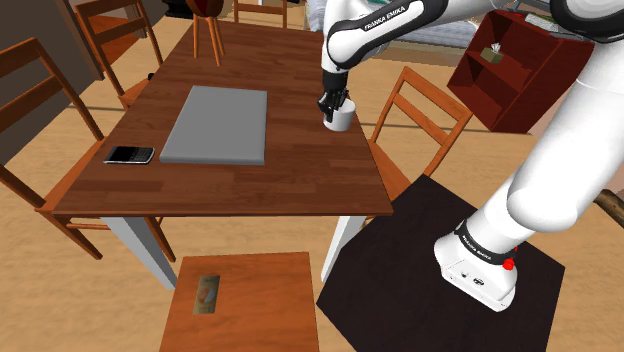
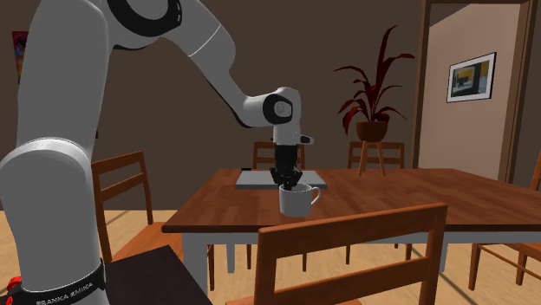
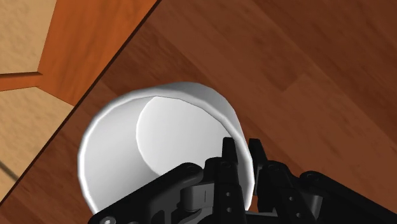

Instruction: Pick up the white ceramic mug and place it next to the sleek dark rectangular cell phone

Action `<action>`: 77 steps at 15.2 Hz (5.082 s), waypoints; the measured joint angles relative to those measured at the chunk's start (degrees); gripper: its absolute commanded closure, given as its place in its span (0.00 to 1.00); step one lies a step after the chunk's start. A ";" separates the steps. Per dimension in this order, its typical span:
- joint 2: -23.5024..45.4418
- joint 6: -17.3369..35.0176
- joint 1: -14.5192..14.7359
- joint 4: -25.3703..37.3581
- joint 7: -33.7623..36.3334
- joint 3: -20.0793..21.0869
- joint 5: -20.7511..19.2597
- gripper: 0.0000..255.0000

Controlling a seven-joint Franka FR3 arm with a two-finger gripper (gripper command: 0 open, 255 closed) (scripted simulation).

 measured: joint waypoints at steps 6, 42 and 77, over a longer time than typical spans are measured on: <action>-1.58 -2.64 -0.08 1.08 -0.34 0.01 0.20 1.00; -1.42 -19.70 7.90 17.60 12.57 6.40 0.91 1.00; 34.38 -24.20 29.87 56.72 37.27 11.73 -5.48 1.00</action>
